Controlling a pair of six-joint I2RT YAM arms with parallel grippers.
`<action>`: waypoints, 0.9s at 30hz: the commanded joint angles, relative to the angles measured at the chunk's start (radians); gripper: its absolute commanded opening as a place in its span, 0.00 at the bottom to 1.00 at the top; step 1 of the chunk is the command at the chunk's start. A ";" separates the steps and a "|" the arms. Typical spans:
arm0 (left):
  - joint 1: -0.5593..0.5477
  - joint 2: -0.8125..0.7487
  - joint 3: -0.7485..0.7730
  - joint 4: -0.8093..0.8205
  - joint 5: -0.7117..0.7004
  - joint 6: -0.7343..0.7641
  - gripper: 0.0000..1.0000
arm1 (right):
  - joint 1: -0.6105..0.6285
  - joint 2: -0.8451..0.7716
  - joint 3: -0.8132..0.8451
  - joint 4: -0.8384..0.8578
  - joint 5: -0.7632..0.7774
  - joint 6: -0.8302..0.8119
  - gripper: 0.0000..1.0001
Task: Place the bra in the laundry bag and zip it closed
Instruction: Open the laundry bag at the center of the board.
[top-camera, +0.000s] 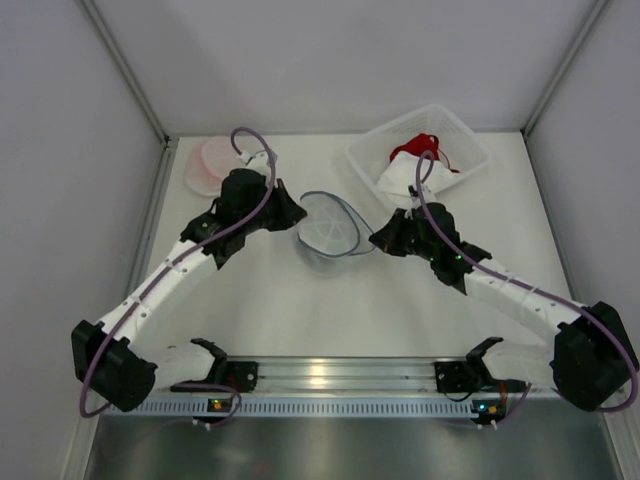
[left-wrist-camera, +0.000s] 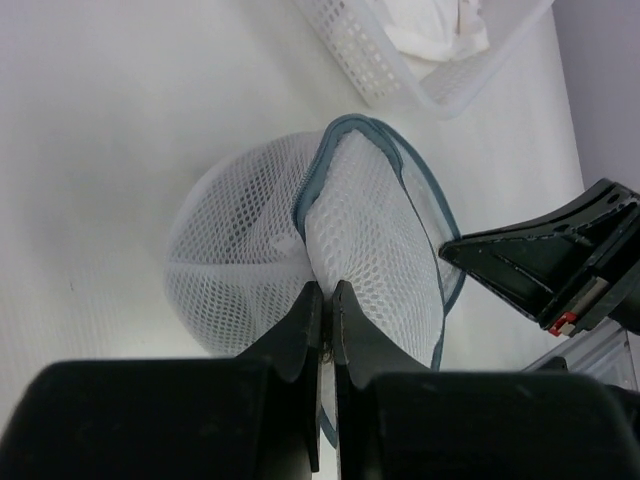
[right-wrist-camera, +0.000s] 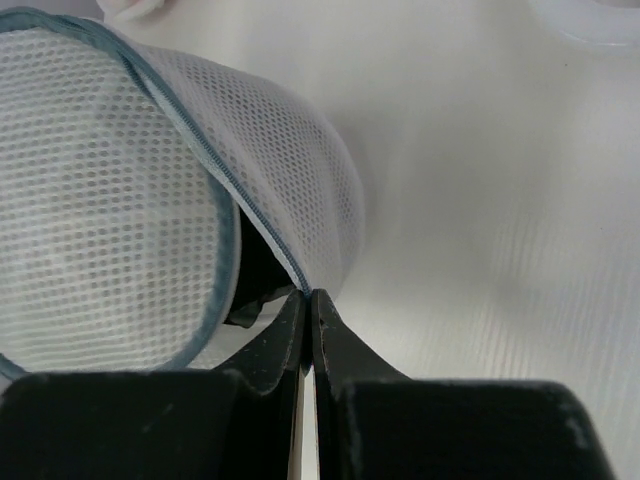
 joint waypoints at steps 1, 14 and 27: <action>0.003 0.040 0.014 -0.025 0.071 -0.011 0.07 | 0.012 -0.007 0.003 0.004 0.004 0.021 0.00; 0.070 -0.056 -0.017 -0.055 0.033 0.128 0.93 | 0.012 0.003 0.118 -0.240 0.191 -0.063 0.00; -0.356 0.129 0.157 -0.131 -0.363 0.173 0.91 | 0.014 -0.011 0.124 -0.242 0.177 -0.048 0.00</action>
